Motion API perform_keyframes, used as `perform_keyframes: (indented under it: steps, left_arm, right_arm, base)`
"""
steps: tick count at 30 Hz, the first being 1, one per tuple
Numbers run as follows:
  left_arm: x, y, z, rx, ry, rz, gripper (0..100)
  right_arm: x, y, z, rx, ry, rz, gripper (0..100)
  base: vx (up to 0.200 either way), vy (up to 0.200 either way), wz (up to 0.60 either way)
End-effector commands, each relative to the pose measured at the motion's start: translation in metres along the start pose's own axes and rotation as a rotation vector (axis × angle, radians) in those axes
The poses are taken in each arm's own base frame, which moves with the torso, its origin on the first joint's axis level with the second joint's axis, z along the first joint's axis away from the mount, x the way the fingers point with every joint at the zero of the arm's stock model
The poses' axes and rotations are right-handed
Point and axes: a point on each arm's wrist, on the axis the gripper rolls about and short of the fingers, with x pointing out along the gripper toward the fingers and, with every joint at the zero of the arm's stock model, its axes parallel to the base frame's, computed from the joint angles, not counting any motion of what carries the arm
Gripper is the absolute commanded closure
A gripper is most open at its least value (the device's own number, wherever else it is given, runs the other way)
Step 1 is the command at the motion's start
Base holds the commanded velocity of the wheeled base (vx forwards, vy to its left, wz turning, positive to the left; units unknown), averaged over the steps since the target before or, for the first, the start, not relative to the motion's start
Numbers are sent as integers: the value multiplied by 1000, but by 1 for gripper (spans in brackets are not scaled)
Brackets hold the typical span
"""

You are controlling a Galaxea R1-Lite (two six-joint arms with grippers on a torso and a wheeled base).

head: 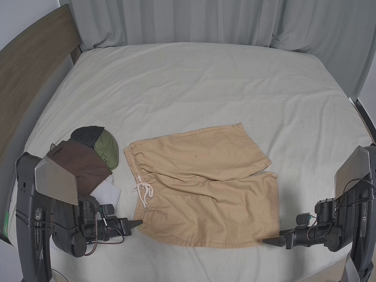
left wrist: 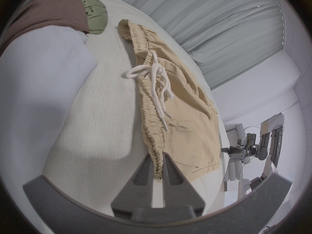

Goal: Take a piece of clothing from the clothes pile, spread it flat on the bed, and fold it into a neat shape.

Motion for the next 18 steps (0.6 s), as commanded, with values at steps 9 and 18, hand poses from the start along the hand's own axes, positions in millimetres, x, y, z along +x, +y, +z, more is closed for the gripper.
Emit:
perform_keyframes:
  steps: [9,18]
  left_arm:
    - [0,0,0,0,1,0,100]
    - [-3,1,-2,-6,8,7,100]
  right_arm:
    - [0,-1,-2,-13,4,-3,100]
    - [0,-1,1,-19,-6,-6,100]
  base:
    - [0,0,0]
    - [0,0,0]
